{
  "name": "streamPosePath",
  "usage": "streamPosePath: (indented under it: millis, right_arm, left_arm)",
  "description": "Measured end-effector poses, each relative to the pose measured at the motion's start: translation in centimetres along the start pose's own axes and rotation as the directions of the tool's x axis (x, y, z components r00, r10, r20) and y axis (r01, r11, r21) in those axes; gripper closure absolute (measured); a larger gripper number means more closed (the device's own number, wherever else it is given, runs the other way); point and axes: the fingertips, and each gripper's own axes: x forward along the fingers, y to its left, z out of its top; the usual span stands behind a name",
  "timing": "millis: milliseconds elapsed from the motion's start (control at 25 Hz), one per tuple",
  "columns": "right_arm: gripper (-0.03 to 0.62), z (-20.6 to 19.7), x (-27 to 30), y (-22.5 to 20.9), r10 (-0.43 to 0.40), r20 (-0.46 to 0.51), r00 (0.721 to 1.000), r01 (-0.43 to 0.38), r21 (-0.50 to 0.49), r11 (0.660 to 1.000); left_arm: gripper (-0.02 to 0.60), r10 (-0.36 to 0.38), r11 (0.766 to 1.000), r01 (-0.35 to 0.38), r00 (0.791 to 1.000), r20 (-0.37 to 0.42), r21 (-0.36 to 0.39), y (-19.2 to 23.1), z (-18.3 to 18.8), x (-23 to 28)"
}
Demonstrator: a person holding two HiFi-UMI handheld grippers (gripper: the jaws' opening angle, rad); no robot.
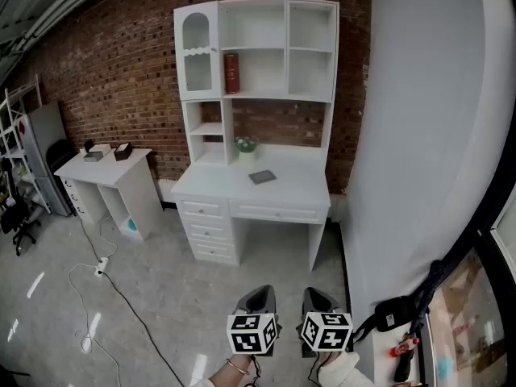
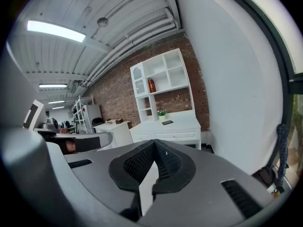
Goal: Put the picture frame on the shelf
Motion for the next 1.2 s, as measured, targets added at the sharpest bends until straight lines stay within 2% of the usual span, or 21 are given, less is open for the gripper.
streamPosePath:
  millis: [320, 600, 960, 1200]
  right_arm:
    - [0.571, 0.1, 1.3, 0.7, -0.001, 0.003, 1.000, 0.001, -0.001, 1.000]
    - [0.569, 0.4, 3.6, 2.0, 0.021, 0.018, 1.000, -0.022, 0.065, 0.998]
    - [0.569, 0.1, 7.9, 4.1, -0.016, 0.007, 1.000, 0.016, 0.076, 0.997]
    - [0.569, -0.2, 9.8, 5.0, -0.037, -0.012, 0.999, 0.037, 0.082, 0.996]
  left_arm:
    - [0.575, 0.001, 1.000, -0.001, 1.000, 0.012, 0.022, 1.3, 0.6, 0.5]
    - [0.574, -0.006, 1.000, 0.005, 1.000, 0.017, 0.031, 3.5, 1.2, 1.7]
    - [0.574, -0.011, 0.999, 0.010, 1.000, 0.012, 0.044, 9.0, 2.6, 3.3]
    - [0.574, -0.022, 0.999, 0.022, 1.000, 0.007, 0.034, 11.0, 3.1, 4.3]
